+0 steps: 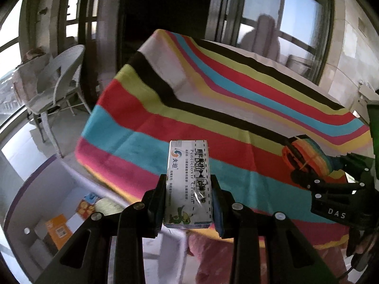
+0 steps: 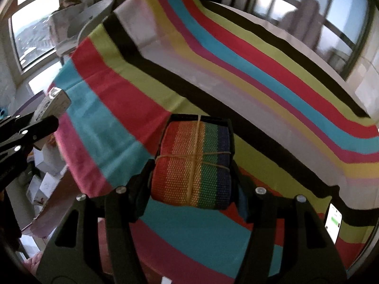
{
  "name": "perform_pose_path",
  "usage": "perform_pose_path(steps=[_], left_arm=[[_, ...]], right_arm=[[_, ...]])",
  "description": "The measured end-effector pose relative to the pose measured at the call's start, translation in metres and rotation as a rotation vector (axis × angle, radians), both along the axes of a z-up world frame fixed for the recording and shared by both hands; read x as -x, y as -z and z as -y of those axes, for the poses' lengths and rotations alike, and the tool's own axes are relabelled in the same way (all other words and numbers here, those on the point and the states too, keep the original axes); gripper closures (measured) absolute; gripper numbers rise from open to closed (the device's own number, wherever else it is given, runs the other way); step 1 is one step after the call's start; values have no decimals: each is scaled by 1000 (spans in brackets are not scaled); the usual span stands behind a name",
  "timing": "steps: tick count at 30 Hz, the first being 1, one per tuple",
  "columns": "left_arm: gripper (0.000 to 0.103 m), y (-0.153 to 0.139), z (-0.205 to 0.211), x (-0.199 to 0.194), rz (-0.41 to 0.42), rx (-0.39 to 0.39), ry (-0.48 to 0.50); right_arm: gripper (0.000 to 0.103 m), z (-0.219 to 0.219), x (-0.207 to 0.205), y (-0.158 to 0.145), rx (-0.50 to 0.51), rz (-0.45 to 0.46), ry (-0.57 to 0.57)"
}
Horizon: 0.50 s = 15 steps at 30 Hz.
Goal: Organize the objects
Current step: 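Carry the striped pouch and white card box over the bin with both tools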
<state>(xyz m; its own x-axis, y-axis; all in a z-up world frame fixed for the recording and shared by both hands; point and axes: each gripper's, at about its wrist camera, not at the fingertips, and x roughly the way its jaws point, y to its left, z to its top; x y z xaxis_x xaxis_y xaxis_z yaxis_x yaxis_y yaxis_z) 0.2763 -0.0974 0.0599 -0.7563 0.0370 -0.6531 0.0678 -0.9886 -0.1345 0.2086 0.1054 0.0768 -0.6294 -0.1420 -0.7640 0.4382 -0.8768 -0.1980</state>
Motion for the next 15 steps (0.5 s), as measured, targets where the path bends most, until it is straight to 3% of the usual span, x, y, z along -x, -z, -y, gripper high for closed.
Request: perform_pose_path(steps=[15], left_arm=[[68, 6, 66, -65, -19, -9, -115]], right_arm=[[40, 86, -63, -2, -62, -33, -230]])
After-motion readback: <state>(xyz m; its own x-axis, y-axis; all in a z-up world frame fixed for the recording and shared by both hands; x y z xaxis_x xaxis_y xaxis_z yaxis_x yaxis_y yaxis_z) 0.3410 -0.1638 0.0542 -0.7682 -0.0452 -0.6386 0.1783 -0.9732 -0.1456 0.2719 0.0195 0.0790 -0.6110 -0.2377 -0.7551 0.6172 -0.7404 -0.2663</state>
